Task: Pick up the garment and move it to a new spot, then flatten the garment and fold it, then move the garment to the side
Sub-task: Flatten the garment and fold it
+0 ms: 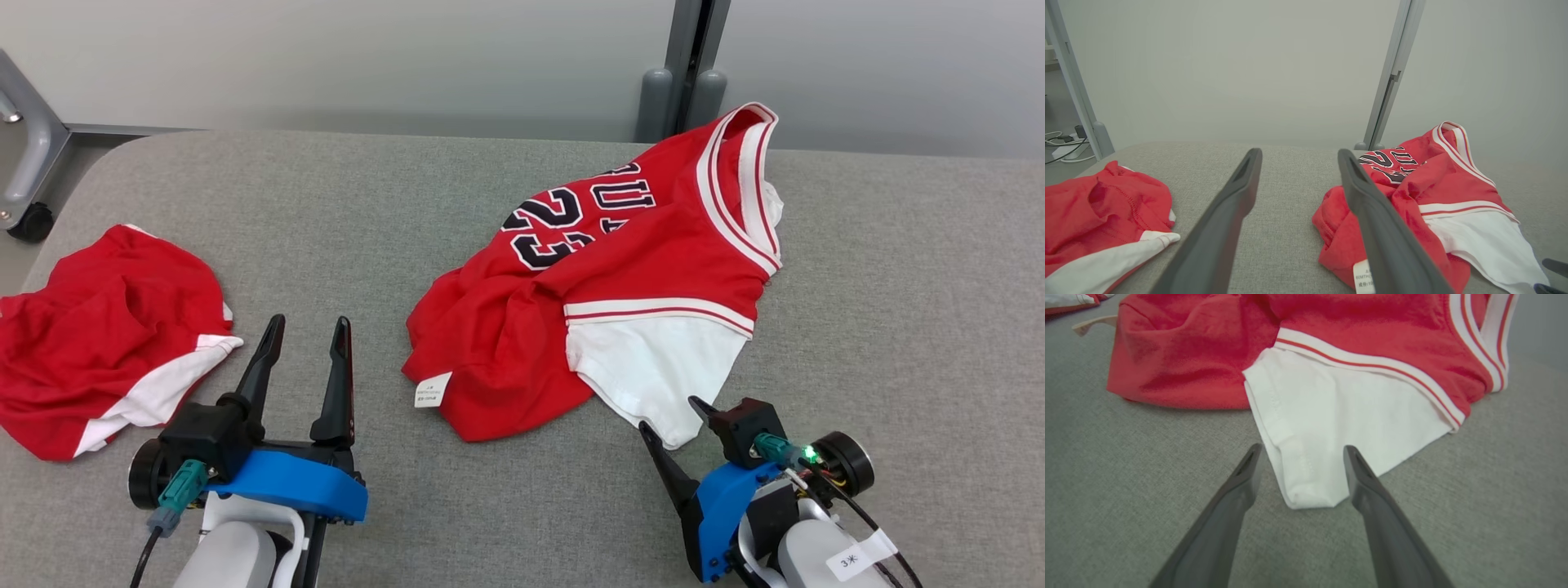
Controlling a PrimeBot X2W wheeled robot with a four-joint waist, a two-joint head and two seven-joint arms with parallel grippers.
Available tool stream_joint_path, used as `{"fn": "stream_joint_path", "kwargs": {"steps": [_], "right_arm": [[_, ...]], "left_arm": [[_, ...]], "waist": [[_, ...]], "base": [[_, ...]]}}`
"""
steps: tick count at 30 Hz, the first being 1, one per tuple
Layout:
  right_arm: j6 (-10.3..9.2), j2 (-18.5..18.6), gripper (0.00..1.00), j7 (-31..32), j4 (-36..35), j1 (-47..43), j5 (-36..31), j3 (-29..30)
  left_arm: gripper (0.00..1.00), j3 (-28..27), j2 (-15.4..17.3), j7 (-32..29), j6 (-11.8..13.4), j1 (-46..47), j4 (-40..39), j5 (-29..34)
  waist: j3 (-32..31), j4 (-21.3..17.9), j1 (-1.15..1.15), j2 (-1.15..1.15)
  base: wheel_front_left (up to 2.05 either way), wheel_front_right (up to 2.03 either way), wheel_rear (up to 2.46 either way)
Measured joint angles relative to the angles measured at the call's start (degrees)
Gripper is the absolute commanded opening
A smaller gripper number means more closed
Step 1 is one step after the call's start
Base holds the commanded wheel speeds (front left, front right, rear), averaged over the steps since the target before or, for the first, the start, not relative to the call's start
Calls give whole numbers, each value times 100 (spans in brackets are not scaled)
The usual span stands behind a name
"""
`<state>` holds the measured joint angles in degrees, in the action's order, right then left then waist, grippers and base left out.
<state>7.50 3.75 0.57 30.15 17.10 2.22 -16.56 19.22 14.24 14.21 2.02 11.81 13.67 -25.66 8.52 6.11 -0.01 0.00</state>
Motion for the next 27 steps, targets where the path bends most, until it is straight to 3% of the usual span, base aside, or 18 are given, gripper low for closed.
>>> {"fn": "stream_joint_path", "kwargs": {"steps": [6,14,15,16,17,18,27], "right_arm": [[0,32,100,353,-14,-25,-311,-92],[5,8,100,430,554,338,-423,-80],[5,8,95,430,554,338,-423,-80],[7,-16,67,383,672,430,-449,-33],[7,-30,12,364,708,471,-488,5],[7,-38,0,341,742,505,-521,56],[2,-33,0,32,530,426,-719,945]], "left_arm": [[100,12,5,0,14,3,5,-4],[100,58,38,-2,-2,88,80,-5],[100,58,38,-2,-2,88,80,-5],[100,74,62,-11,-3,130,91,-2],[100,86,76,-30,-4,136,102,1],[100,97,88,-36,-5,138,114,1],[100,77,216,-96,-2,151,187,-10]], "waist": [[60,27,0,0],[190,12,1,0],[190,12,1,0],[205,0,0,0],[209,-7,1,0],[211,-16,1,0],[62,-135,1,0]], "base": [[0,0,0],[0,0,0],[0,0,0],[0,0,0],[0,0,0],[0,0,0],[0,0,0]]}}
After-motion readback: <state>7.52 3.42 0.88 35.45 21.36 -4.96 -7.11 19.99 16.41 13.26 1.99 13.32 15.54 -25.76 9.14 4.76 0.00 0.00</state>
